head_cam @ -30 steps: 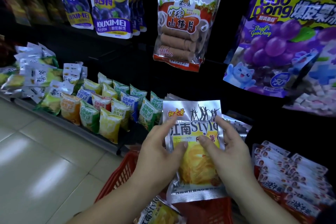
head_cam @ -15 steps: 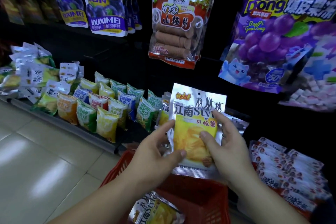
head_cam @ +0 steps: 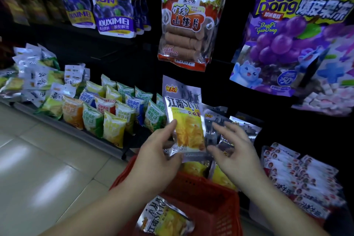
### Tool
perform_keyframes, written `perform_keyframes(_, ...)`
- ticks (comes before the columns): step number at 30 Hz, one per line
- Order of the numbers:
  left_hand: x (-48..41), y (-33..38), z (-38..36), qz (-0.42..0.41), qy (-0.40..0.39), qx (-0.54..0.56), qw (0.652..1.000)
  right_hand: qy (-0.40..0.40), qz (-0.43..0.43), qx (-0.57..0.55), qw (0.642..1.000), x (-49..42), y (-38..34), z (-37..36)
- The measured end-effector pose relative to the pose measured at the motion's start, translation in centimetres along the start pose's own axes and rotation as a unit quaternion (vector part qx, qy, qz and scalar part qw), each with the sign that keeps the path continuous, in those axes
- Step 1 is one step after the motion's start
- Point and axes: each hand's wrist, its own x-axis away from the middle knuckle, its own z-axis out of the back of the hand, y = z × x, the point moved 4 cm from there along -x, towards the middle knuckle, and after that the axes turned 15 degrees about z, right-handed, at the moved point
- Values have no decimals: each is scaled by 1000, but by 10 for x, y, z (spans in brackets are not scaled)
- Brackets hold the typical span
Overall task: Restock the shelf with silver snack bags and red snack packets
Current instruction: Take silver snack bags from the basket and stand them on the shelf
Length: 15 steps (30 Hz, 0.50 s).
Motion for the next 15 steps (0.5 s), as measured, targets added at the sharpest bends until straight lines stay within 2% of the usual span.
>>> perform_keyframes(2,6,4,-6,-79,29,-39,996,10,24,-82,996,1,-17,-6)
perform_keyframes(4,15,9,-15,-146,21,-85,985,-11,-3,-224,974,2,-30,-15)
perform_keyframes(6,24,13,-23,-169,-3,-112,979,4,-34,-296,954,1,-27,-19)
perform_keyframes(8,30,17,-27,-178,-45,-91,979,47,-60,-317,945,0,-17,-20)
perform_keyframes(10,28,21,-26,-164,-69,-33,983,68,-70,-285,953,0,-8,-18)
perform_keyframes(12,16,17,-15,-142,10,-8,990,47,-55,-251,965,1,-4,-18)
perform_keyframes(14,3,13,0,-111,92,-26,989,15,-38,-268,963,1,-8,-19)
perform_keyframes(15,-1,10,4,-78,84,-21,993,1,-33,-283,959,1,-12,-18)
